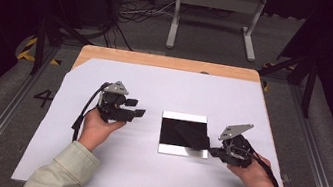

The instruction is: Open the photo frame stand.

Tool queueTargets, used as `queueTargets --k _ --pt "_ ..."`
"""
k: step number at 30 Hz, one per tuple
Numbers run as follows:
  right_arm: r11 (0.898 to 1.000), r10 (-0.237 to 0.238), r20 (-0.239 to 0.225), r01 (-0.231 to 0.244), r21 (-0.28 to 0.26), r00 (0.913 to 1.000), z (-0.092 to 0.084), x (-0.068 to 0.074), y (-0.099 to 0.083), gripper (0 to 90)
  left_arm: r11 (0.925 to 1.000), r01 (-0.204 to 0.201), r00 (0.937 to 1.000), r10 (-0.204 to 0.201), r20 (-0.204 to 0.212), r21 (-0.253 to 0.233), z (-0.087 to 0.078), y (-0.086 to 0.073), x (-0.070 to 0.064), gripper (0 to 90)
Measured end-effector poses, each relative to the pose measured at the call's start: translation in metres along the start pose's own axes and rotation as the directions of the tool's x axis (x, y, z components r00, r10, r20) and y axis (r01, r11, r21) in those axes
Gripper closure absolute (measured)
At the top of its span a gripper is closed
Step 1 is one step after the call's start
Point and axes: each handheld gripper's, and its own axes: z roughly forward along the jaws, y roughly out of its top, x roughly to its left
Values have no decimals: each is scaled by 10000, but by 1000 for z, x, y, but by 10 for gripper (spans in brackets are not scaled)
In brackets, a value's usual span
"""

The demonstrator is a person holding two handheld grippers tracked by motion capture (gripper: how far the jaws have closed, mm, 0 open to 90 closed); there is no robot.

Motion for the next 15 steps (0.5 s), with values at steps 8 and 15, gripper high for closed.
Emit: queueTargets --k 8,15 --pt "9930 413 -378 -452 -1088 9984 -8 -5 3 899 9999 128 9999 -128 1 95 1 -3 -1 474" --pt "9776 560 -249 -599 -2018 9981 -13 -3 9 899 9998 85 10000 -85 -38 159 2 -4 -2 474"
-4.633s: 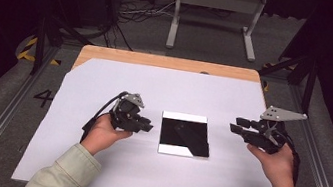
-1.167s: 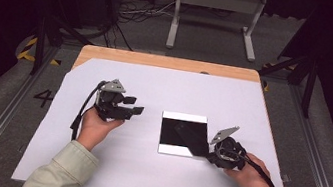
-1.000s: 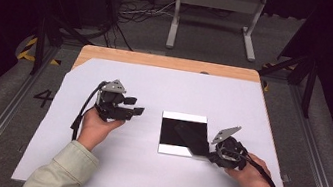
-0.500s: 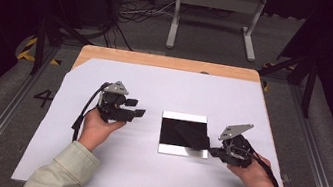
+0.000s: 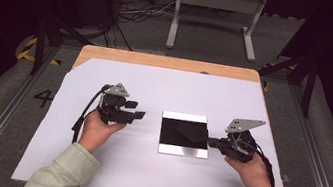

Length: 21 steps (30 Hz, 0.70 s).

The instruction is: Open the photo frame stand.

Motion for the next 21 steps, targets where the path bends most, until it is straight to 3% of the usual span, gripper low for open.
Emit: queueTargets --k 9,21 --pt "9995 39 296 -30 -302 9996 2 3 5 899 10000 -22 10000 21 33 42 1 0 -1 477" --pt "9999 -139 288 139 -21 9995 4 6 5 898 10000 -6 10000 6 35 28 0 -1 0 477"
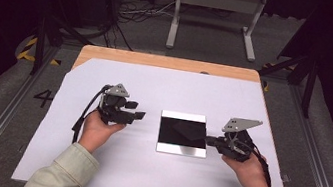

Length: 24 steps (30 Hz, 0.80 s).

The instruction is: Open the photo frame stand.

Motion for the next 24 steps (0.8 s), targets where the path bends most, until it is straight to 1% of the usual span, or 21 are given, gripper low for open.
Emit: queueTargets --k 1,6,10,11,13,15,16,18,21,24 --pt "10000 -44 25 44 82 10000 -2 0 0 898 10000 -19 10000 19 -17 -22 0 0 1 477" --pt "9997 -184 66 183 155 9998 -7 0 1 897 10000 -9 10000 9 -4 -29 0 0 1 477" --pt "9998 -187 144 186 51 9997 -16 0 2 897 10000 29 10000 -29 -1 -34 0 0 1 477" --pt "9998 -187 144 186 51 9997 -16 0 2 897 10000 29 10000 -29 -1 -34 0 0 1 477" --pt "9999 -118 282 121 -120 9995 -24 -2 3 887 10000 81 10000 -81 8 -52 0 0 1 476" --pt "9998 -66 318 72 -184 9995 -26 -3 3 882 10000 24 10000 -24 -5 -28 0 0 1 477" --pt "9995 87 383 -75 -316 9992 -32 -5 3 871 10000 38 10000 -38 6 10 1 0 1 476" --pt "9993 85 421 -70 -360 9991 -34 -6 3 867 10000 20 10000 -20 -2 44 1 0 1 476" --pt "9983 267 496 -240 -532 9984 -40 -9 3 843 10000 20 10000 -20 -12 47 1 -1 1 476" --pt "9974 337 559 -300 -661 9979 -45 -10 3 819 10000 54 10000 -54 -15 31 1 -1 1 476"
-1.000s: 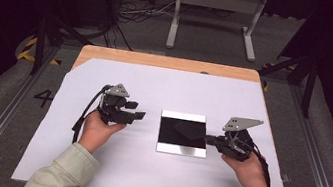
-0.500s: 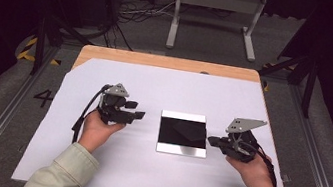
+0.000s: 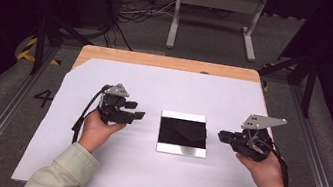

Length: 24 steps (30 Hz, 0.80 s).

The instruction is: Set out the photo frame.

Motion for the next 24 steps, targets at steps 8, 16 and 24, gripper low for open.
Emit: queueTargets --k 8,16,24 --pt "9954 903 -186 -908 -315 9957 -4 -5 2 698 10000 87 10000 -87 0 -9 1 0 2 476" --pt "9948 1014 -175 -1013 70 9947 3 -8 13 639 10000 100 9999 -99 -85 9 0 -1 2 475" --pt "9907 1249 -179 -1238 565 9920 12 -18 25 597 9999 147 9998 -146 -136 34 1 -2 3 474"
